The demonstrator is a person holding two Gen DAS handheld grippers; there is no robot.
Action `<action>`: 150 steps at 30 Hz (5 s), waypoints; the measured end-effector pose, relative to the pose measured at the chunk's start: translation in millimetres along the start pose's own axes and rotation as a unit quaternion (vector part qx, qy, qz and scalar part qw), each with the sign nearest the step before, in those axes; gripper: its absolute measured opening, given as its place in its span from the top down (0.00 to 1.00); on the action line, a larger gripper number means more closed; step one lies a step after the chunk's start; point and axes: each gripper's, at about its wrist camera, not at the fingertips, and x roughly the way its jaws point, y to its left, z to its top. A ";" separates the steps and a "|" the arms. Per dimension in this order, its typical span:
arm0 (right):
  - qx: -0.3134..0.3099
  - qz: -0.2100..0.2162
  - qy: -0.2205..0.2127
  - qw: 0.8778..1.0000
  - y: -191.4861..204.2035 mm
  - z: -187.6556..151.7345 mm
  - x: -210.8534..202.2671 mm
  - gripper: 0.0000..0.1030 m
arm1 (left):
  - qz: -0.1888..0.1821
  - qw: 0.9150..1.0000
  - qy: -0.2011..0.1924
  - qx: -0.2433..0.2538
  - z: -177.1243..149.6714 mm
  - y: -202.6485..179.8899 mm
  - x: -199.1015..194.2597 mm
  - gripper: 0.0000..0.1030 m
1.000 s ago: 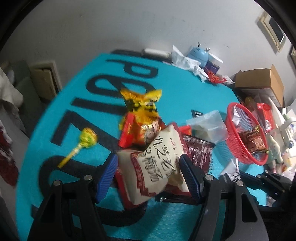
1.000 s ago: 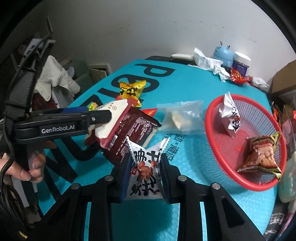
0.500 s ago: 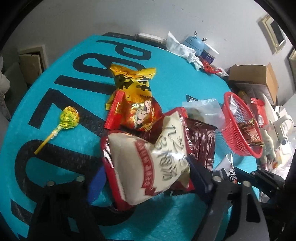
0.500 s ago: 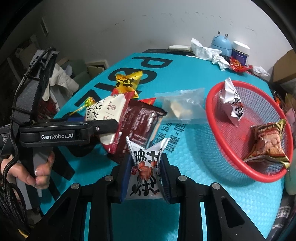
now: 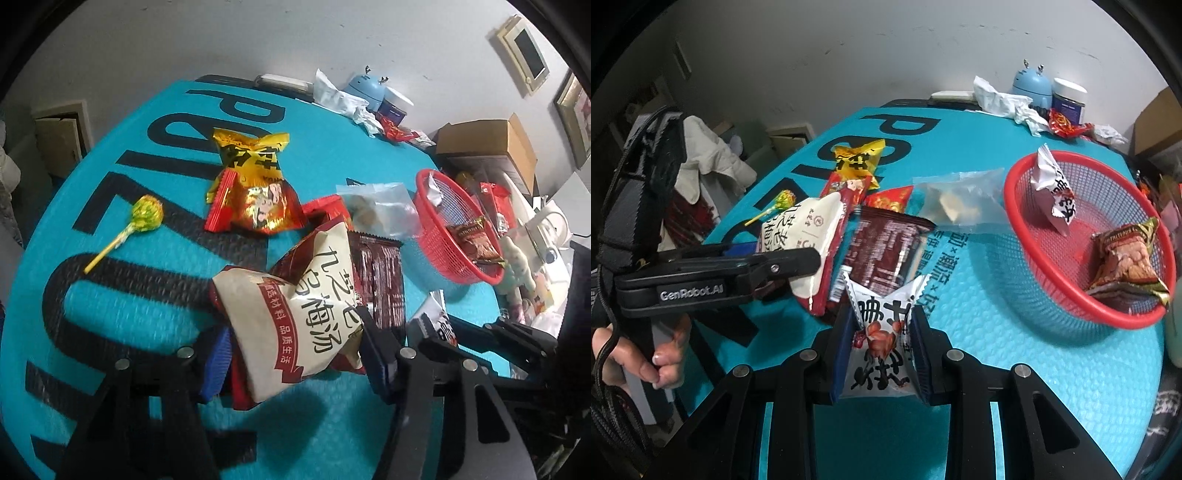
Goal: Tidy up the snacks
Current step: 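Carry the white snack with the right tool while the left tool carries the large bag toward the basket, then open the right tool over the basket while the left tool lowers the large bag into it, then move both open tools back toward the snacks on the mat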
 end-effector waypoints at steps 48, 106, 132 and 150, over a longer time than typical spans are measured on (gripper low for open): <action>0.067 -0.054 -0.089 0.992 -18.2 -71.8 -123.2 0.71 | -0.119 0.980 -0.037 0.156 -38.9 -130.3 -64.4 0.42; 0.136 -0.171 -0.135 0.966 -149.3 60.4 -83.5 0.46 | -0.047 0.970 -0.076 0.224 116.0 -188.8 33.8 0.42; 0.152 -0.212 -0.141 0.955 -149.3 36.8 -119.3 0.42 | 0.002 0.967 -0.052 0.248 96.5 -206.3 37.3 0.26; 0.088 -0.181 -0.188 0.961 -93.2 45.8 -155.5 0.42 | 0.027 0.966 -0.128 0.224 88.9 -195.4 -44.6 0.26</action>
